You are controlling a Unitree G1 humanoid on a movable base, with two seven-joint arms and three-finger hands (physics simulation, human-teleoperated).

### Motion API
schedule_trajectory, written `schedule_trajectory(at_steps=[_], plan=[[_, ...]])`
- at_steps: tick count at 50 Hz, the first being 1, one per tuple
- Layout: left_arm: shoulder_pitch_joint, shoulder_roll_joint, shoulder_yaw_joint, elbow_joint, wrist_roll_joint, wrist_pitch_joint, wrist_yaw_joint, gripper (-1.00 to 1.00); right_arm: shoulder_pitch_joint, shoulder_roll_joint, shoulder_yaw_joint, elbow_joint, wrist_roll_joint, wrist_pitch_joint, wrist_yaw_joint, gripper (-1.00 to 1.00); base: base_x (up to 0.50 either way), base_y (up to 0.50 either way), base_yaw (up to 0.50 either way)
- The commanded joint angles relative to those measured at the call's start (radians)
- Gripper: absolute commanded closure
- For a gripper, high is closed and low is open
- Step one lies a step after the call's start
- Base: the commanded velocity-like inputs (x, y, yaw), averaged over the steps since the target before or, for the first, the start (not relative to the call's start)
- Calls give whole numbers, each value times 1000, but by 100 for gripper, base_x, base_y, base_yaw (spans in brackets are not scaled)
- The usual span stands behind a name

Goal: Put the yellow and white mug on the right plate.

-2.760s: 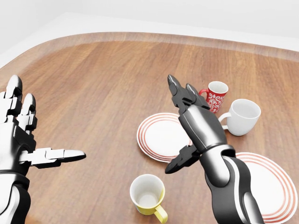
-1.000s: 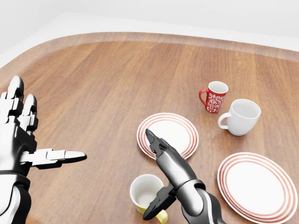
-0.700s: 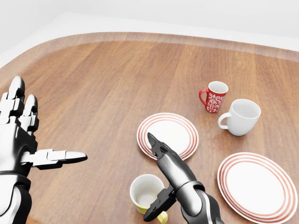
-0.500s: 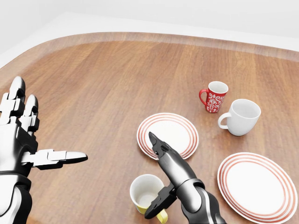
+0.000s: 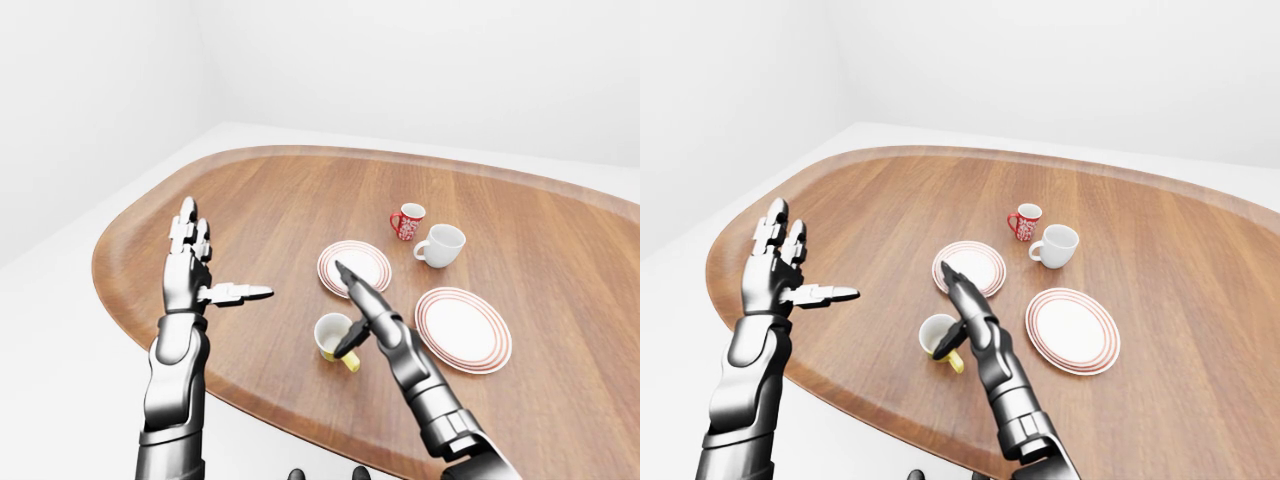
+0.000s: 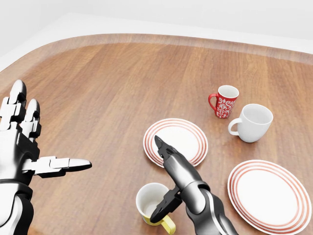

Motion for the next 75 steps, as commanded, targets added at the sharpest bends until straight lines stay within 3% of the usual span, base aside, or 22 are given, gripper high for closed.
schedule_trajectory(at_steps=[1, 20, 31, 52, 68, 75], plan=[[0, 0, 0, 3, 1, 0, -1, -100, -30, 10, 3, 59, -5, -16, -22, -100, 0, 0, 0], [2, -1, -1, 0, 2, 0, -2, -100, -30, 20, 11, 108, -20, -40, -43, -100, 0, 0, 0], [2, -1, -2, -4, 1, 0, -1, -100, -47, 19, 6, 181, -18, -72, -72, -100, 0, 0, 0], [2, -2, -3, 7, 3, 0, -3, -100, -54, 15, 1, 221, -13, -85, -86, -100, 0, 0, 0], [3, -2, -4, 8, 5, 0, -3, -100, -73, 16, 0, 301, -10, -121, -119, -100, 0, 0, 0], [4, -3, -5, 8, 7, 0, -3, -100, -84, 15, -2, 343, -12, -122, -136, -100, 0, 0, 0]])
